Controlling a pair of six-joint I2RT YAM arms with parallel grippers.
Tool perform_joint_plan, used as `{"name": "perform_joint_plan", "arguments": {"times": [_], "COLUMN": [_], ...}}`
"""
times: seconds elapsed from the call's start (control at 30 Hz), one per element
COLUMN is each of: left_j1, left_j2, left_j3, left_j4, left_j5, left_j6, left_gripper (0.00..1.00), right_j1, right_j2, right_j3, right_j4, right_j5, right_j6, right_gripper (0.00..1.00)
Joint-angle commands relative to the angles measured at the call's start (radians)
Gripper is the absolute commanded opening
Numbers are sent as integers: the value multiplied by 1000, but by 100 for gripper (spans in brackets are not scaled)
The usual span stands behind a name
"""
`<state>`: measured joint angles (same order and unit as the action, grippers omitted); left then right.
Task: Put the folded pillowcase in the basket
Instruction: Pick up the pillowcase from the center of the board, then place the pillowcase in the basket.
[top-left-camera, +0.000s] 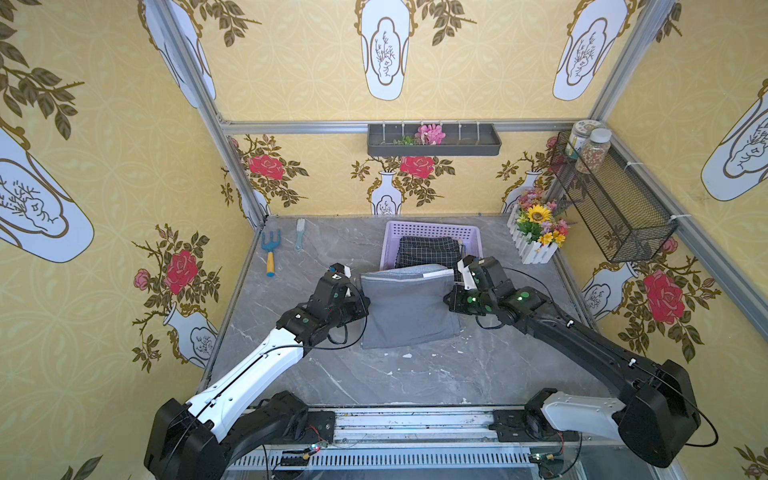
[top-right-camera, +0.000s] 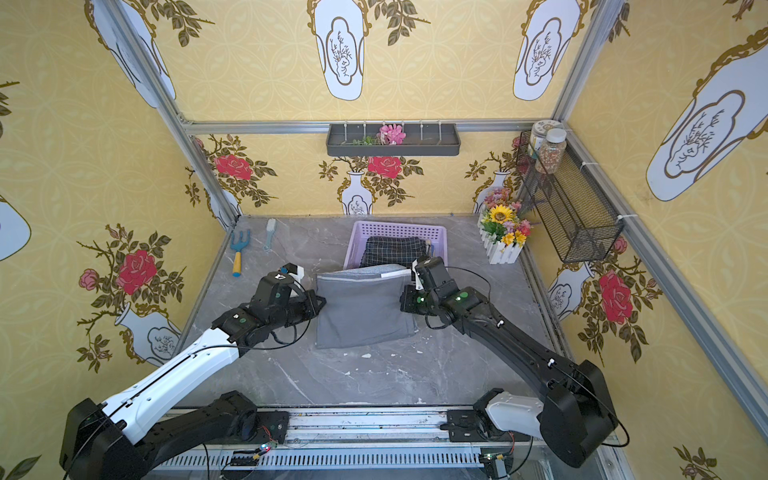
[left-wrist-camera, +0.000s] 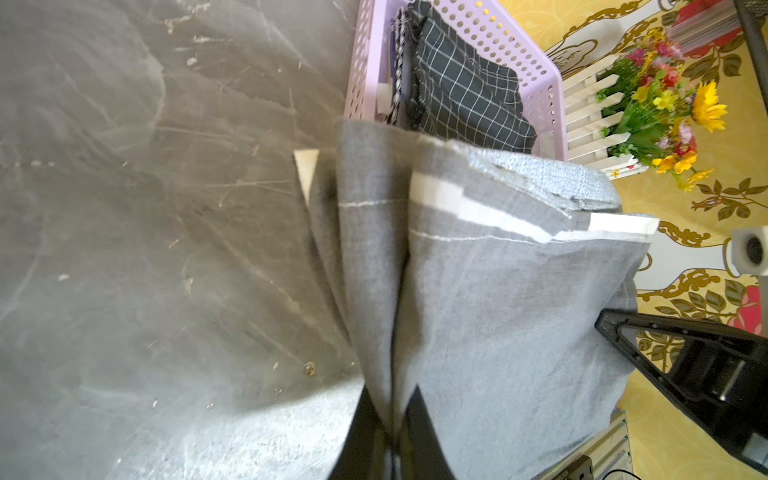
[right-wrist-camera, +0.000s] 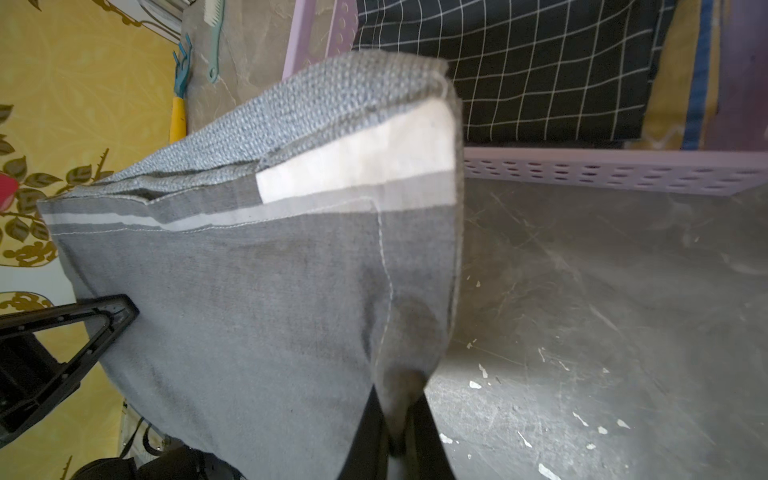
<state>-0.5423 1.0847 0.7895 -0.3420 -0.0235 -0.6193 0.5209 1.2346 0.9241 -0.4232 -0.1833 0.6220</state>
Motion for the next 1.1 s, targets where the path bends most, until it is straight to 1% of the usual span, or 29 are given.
{"name": "perform_joint_plan", "arguments": {"times": [0.0,0.17,0.27,0.5,0.73,0.93,0.97,1.07], "left_j1": [16,35,48,64,76,79,106,120], "left_j2": [62,182,257,438,571,681,693,738], "left_j3": [77,208,281,445,567,675,685,721], "left_j4": [34,76,114,168,227,225,227,218], "left_j5": [-20,12,58,122,175,204,207,214], "left_j6": [79,135,157,195,246,256,255,245], "left_gripper": [0,0,0,0,0,0,0,0], "right_j1": [-29,-85,-124,-219,-284,-329,-337,-363], "right_j2": [-3,11,20,70,118,171,184,227], "right_j3": [32,83,110,174,212,251,258,279], "right_j4": [-26,-45,-45,-25,10,43,46,64], "right_j5": [25,18,11,-31,-44,-43,-49,-75], "right_j6": [-44,-73,-93,-126,-158,-198,-202,-206], "right_gripper": [0,0,0,0,0,0,0,0]}}
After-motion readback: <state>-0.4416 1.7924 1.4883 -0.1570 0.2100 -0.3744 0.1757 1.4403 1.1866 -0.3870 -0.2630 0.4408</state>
